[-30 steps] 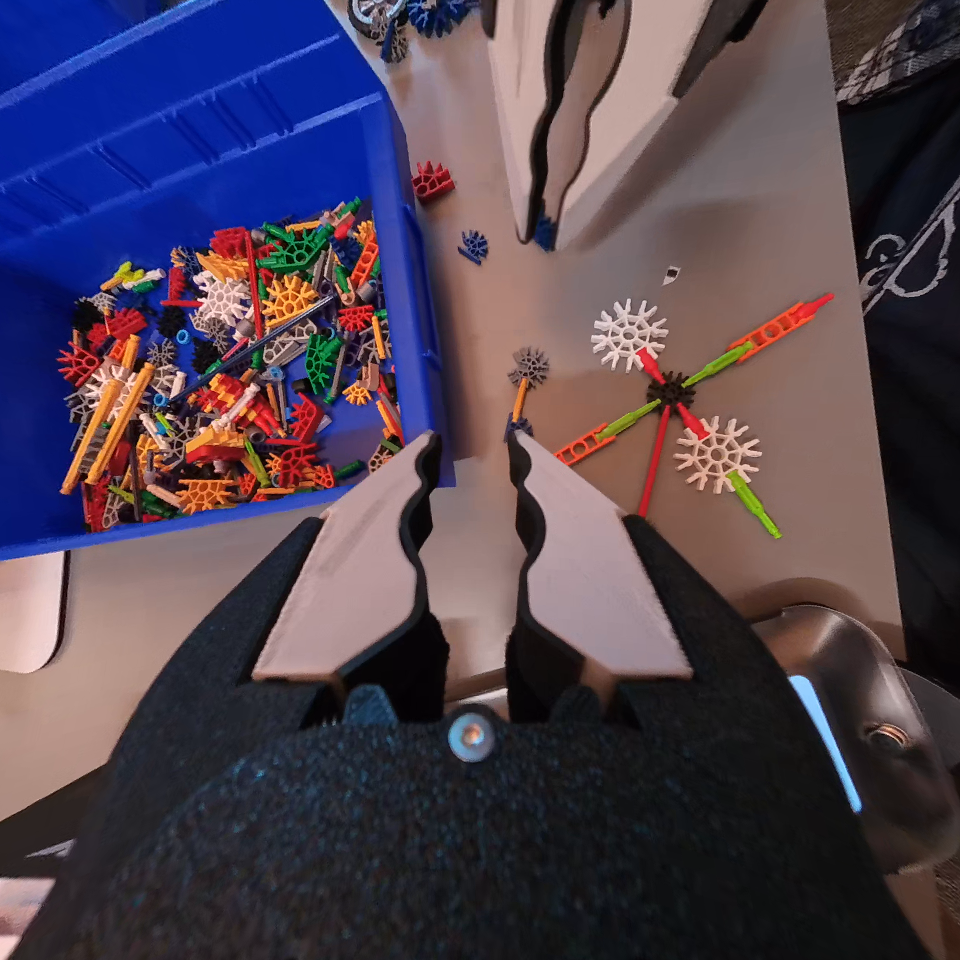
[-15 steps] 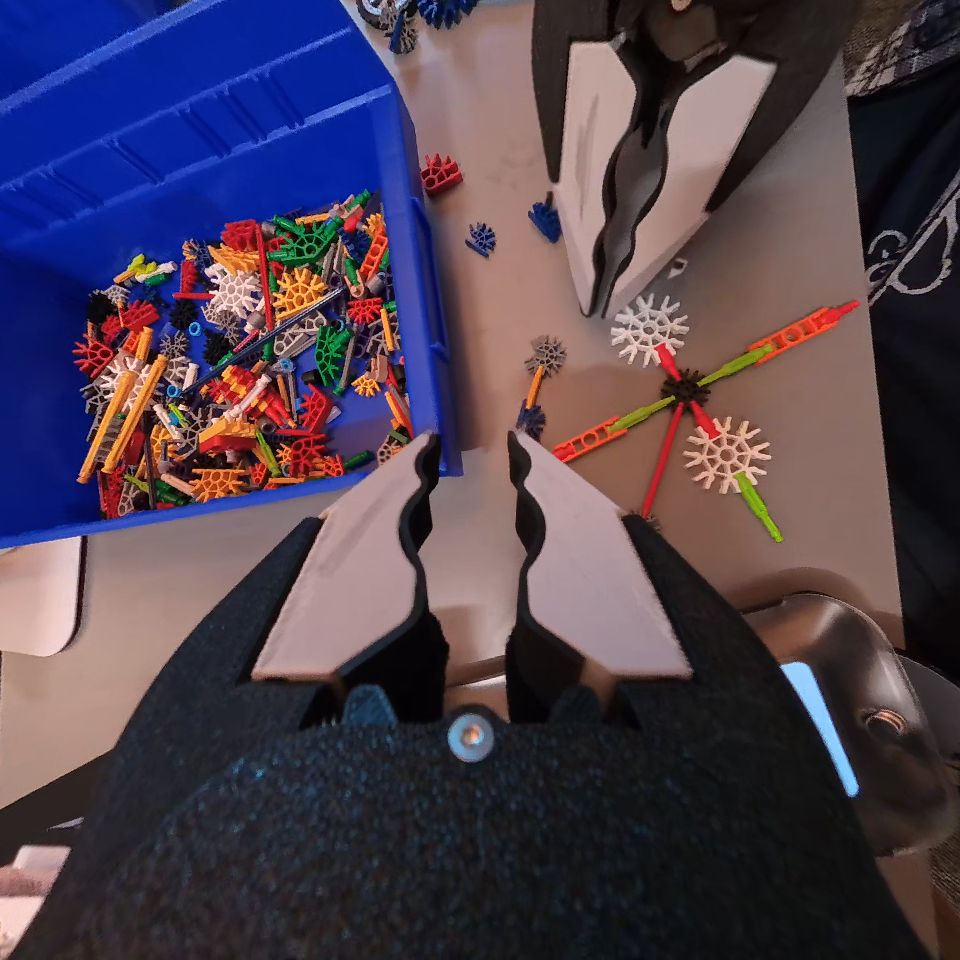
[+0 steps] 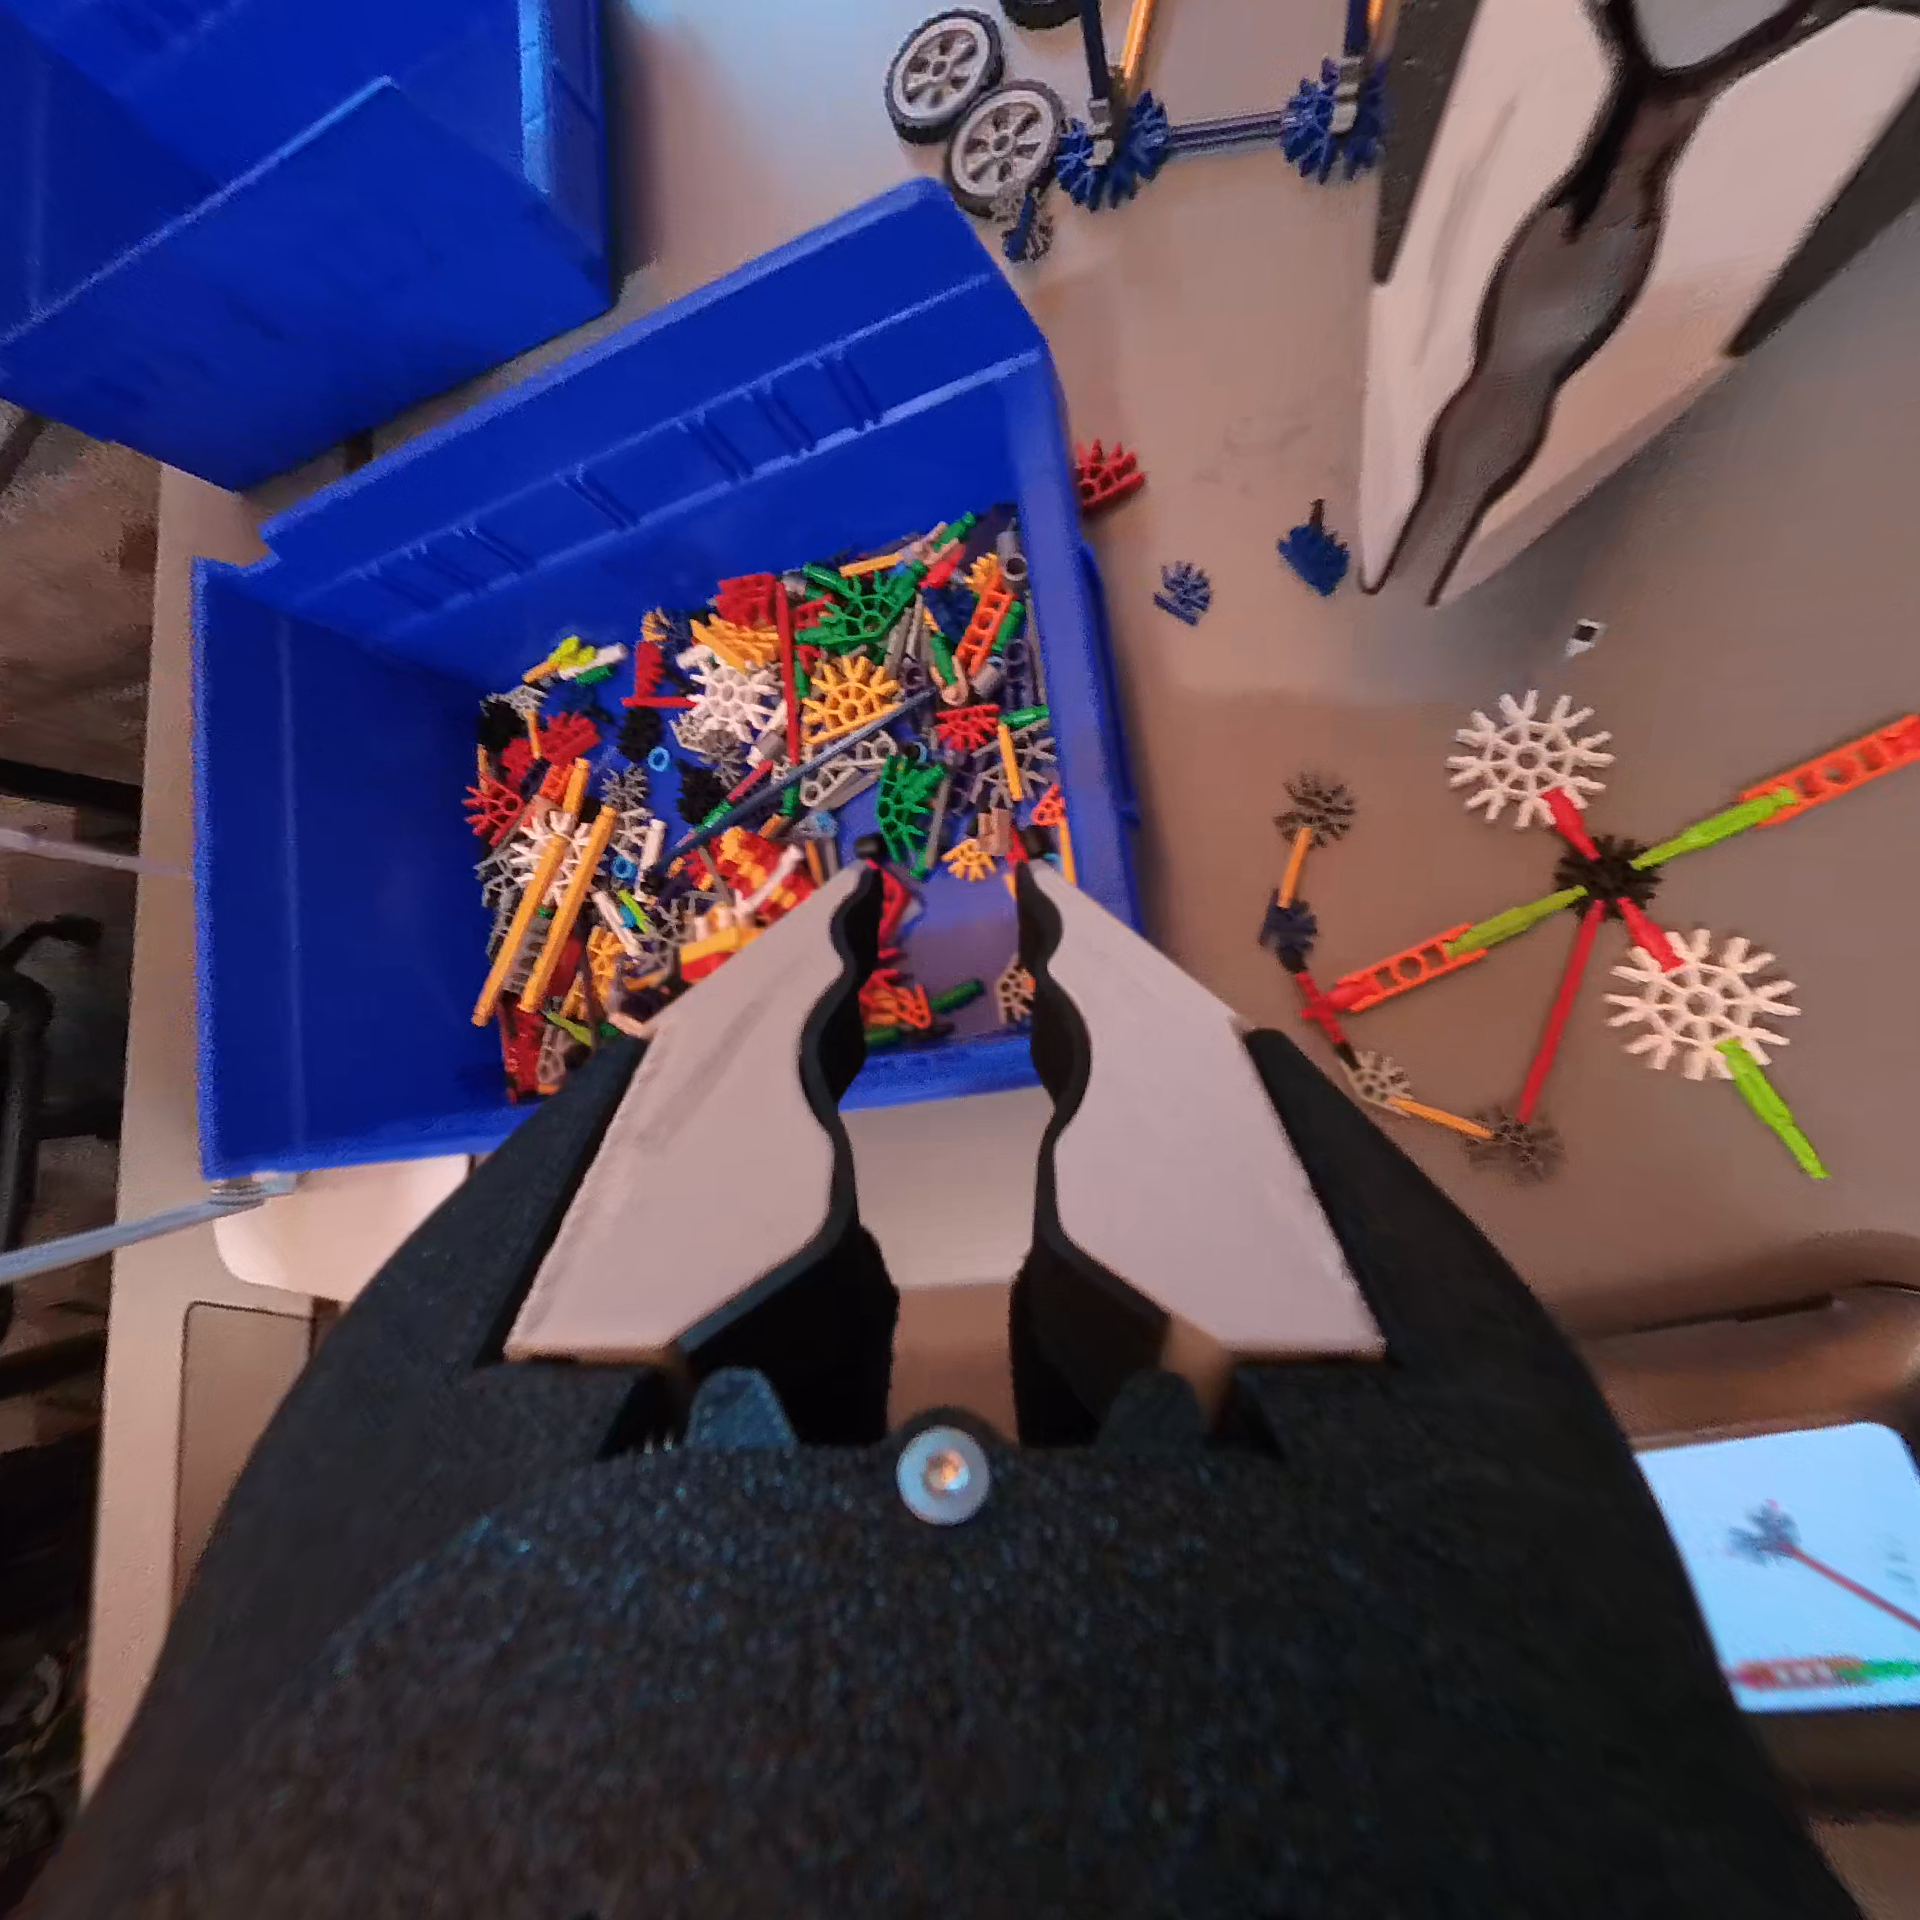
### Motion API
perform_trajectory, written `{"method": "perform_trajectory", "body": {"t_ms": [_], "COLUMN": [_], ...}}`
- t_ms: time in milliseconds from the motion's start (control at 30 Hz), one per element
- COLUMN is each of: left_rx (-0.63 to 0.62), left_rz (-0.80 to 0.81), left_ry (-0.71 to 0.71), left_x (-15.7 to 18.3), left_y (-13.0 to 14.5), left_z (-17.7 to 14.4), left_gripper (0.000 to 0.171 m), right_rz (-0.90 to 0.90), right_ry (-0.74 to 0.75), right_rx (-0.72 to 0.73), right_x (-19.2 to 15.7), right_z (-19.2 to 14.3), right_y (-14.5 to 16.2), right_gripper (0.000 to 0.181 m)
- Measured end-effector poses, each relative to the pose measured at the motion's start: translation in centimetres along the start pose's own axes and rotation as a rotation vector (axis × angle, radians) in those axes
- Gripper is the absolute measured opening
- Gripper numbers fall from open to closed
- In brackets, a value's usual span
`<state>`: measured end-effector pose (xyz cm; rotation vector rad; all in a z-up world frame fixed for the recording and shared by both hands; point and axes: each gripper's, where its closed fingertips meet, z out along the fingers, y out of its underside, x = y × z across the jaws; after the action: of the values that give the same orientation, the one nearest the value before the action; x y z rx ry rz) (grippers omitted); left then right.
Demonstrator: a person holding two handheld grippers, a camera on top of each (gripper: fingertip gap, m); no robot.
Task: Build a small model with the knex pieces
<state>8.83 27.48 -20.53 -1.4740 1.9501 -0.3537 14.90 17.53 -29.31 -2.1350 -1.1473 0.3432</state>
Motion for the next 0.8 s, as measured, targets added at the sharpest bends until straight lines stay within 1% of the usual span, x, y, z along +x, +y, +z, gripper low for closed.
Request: {"method": "perform_trajectory", "body": {"t_ms": [133, 233, 333, 433, 533, 600, 700, 800], "left_rx": [-0.082, -0.170, -0.291, -0.398, -0.513, -0.521, -0.490, -0.465], "left_rz": [0.061, 0.088, 0.129, 0.191, 0.257, 0.272, 0.234, 0.184], "left_ry": [-0.003, 0.060, 0.138, 0.233, 0.240, 0.191, 0.125, 0.102], "left_x": [-2.3, -3.4, -3.9, -3.3, -4.1, -5.7, -8.6, -10.6], "left_y": [-0.3, 0.2, 1.3, 2.4, 3.7, 3.4, 2.4, 1.7], "left_z": [1.7, 3.7, 5.5, 6.6, 7.7, 8.6, 9.9, 11.3], "left_gripper": [0.025, 0.023, 0.021, 0.018, 0.021, 0.021, 0.026, 0.026], "right_rz": [0.015, 0.021, 0.020, 0.026, 0.031, 0.037, 0.038, 0.043], "right_ry": [0.014, 0.014, 0.006, -0.006, -0.017, -0.022, -0.026, -0.027], "right_rx": [0.038, 0.051, 0.068, 0.078, 0.082, 0.088, 0.099, 0.099], "right_x": [0.1, 0.0, -0.4, -0.8, -1.1, -1.1, -1.2, -1.2], "right_z": [-0.5, -0.6, -0.7, -0.5, -0.2, 0.0, 0.2, 0.4], "right_y": [0.2, 0.5, 0.7, 1.0, 1.5, 1.7, 1.9, 2.3], "right_gripper": [0.011, 0.011, 0.011, 0.011, 0.011, 0.011, 0.011, 0.011]}}
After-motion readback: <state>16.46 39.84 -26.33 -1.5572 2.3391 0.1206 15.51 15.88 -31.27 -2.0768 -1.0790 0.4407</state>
